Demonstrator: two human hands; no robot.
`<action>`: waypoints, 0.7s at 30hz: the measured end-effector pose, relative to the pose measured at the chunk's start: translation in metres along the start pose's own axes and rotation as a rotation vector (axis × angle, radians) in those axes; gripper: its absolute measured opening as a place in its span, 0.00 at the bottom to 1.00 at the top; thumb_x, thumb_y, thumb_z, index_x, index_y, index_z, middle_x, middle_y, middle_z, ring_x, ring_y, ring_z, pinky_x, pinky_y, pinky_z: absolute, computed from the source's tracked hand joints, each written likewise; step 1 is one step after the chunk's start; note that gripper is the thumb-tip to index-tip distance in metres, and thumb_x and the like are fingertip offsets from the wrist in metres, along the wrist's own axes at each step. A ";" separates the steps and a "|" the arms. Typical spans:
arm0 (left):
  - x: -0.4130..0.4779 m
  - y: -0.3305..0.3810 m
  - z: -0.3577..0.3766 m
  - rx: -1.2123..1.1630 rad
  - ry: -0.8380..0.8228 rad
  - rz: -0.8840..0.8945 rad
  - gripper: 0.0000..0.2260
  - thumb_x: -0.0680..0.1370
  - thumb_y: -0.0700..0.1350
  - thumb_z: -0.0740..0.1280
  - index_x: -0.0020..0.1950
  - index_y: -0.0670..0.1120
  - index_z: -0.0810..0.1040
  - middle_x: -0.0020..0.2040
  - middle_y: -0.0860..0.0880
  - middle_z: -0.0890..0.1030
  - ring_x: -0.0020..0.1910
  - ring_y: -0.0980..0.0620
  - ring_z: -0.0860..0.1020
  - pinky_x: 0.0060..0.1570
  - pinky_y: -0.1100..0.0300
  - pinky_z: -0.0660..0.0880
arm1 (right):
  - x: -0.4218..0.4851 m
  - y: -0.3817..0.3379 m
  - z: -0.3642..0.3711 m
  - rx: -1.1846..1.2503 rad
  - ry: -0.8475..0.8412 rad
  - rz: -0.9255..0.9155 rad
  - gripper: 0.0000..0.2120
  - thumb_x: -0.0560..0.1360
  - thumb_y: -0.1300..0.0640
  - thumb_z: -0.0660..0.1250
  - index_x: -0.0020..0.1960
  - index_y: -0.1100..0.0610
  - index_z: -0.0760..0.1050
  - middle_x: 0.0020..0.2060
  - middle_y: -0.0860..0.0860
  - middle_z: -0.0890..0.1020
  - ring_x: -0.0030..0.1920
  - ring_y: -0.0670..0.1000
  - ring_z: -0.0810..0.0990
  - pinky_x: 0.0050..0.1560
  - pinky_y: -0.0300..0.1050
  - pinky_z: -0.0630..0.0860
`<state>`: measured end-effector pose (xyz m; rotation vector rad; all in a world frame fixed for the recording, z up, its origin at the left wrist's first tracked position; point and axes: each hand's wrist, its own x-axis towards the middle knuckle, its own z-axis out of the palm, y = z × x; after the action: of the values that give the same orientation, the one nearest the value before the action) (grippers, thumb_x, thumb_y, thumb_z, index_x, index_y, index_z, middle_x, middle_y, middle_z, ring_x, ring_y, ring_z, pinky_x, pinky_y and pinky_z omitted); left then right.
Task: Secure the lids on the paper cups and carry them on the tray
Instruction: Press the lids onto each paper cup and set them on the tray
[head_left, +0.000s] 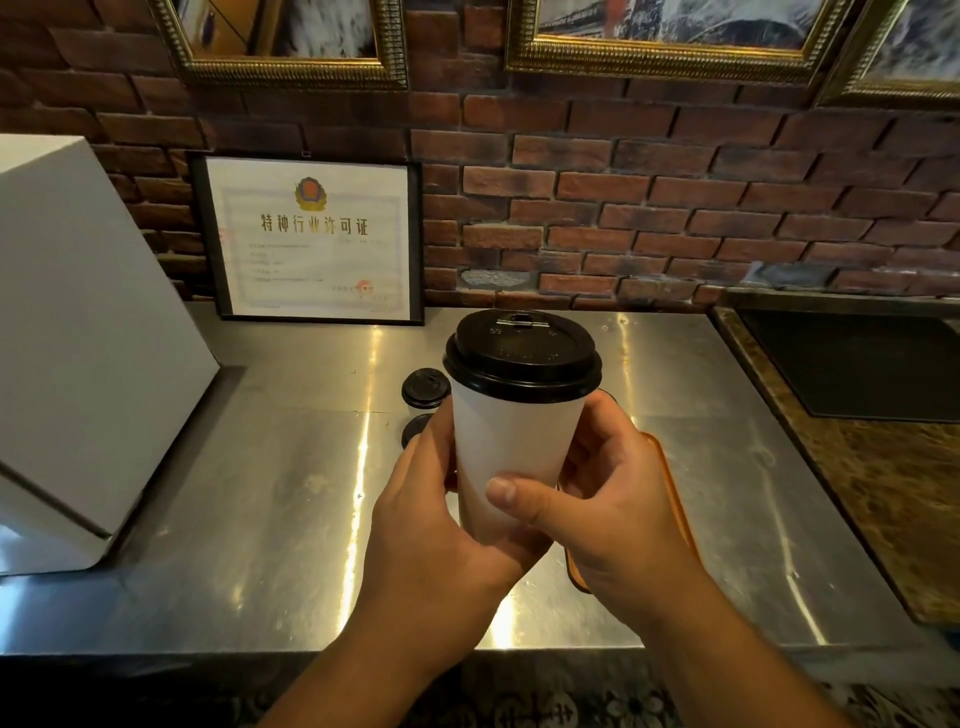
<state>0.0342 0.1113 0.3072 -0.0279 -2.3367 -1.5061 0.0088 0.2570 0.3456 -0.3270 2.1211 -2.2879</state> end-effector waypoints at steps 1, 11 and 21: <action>0.000 0.001 0.000 -0.001 0.000 0.000 0.40 0.62 0.77 0.71 0.72 0.77 0.61 0.62 0.77 0.73 0.64 0.75 0.71 0.41 0.87 0.64 | 0.000 0.000 0.000 0.008 -0.002 0.006 0.38 0.64 0.57 0.86 0.69 0.43 0.73 0.59 0.41 0.84 0.61 0.44 0.83 0.49 0.37 0.84; -0.003 0.000 0.001 -0.004 -0.077 0.011 0.47 0.62 0.67 0.79 0.77 0.71 0.61 0.66 0.71 0.75 0.64 0.67 0.75 0.45 0.80 0.73 | -0.002 0.001 -0.002 -0.031 0.036 0.021 0.40 0.62 0.52 0.85 0.70 0.43 0.73 0.60 0.41 0.84 0.61 0.45 0.83 0.52 0.42 0.85; -0.002 0.001 0.001 -0.032 -0.066 0.012 0.45 0.63 0.67 0.79 0.77 0.70 0.62 0.66 0.68 0.76 0.63 0.66 0.76 0.43 0.78 0.75 | 0.000 -0.004 -0.002 -0.007 0.009 0.038 0.36 0.64 0.52 0.83 0.69 0.46 0.75 0.59 0.43 0.85 0.60 0.47 0.84 0.51 0.41 0.85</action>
<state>0.0365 0.1127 0.3074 -0.1011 -2.3590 -1.5585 0.0095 0.2597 0.3496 -0.2752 2.1209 -2.2660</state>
